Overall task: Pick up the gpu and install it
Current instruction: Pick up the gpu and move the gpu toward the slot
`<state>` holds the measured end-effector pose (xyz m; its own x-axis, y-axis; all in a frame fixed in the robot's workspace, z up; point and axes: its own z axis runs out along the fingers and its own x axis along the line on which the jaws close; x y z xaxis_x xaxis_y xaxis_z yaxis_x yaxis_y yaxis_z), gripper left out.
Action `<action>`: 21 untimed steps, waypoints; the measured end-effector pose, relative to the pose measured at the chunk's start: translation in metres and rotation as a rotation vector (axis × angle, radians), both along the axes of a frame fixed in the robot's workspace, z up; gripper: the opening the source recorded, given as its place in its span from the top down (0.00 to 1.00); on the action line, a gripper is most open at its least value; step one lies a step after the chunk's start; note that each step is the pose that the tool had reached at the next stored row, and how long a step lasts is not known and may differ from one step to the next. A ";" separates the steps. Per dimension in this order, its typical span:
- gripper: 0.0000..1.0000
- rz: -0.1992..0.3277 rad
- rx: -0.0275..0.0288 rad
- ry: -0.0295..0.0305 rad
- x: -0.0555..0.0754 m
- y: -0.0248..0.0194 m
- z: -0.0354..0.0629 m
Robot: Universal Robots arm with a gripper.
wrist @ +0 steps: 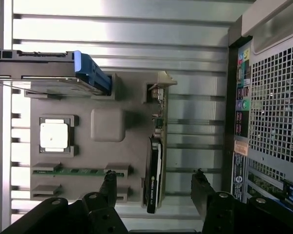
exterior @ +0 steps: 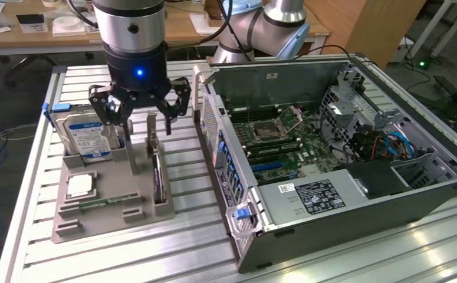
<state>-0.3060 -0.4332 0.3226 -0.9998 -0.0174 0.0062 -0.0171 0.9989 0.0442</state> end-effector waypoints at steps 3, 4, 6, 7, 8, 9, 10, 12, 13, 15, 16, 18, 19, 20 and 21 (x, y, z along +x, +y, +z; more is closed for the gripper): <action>0.28 0.000 -0.0001 0.0000 0.000 0.0000 -0.0051; 0.28 0.000 0.0000 0.0000 0.000 0.0000 -0.0069; 0.28 0.000 0.0000 -0.0001 0.000 0.0000 -0.0100; 0.28 0.000 0.0000 0.0000 0.000 0.0000 -0.0111; 0.28 0.000 0.0000 -0.0001 0.000 0.0000 -0.0125; 0.28 0.000 -0.0001 0.0000 0.000 -0.0001 -0.0142; 0.28 0.000 0.0000 0.0000 0.000 -0.0001 -0.0158; 0.28 0.000 0.0000 0.0000 0.000 -0.0001 -0.0190; 0.28 0.000 0.0000 0.0000 0.000 -0.0001 -0.0204; 0.28 0.000 0.0000 -0.0001 0.000 -0.0002 -0.0232; 0.28 0.000 0.0000 -0.0001 0.000 -0.0002 -0.0245; 0.28 0.000 0.0000 0.0000 0.000 -0.0002 -0.0271; 0.28 0.000 -0.0001 0.0000 0.000 -0.0002 -0.0284; 0.28 0.000 -0.0001 0.0000 0.000 -0.0002 -0.0296; 0.28 0.000 0.0000 -0.0001 0.000 -0.0002 -0.0309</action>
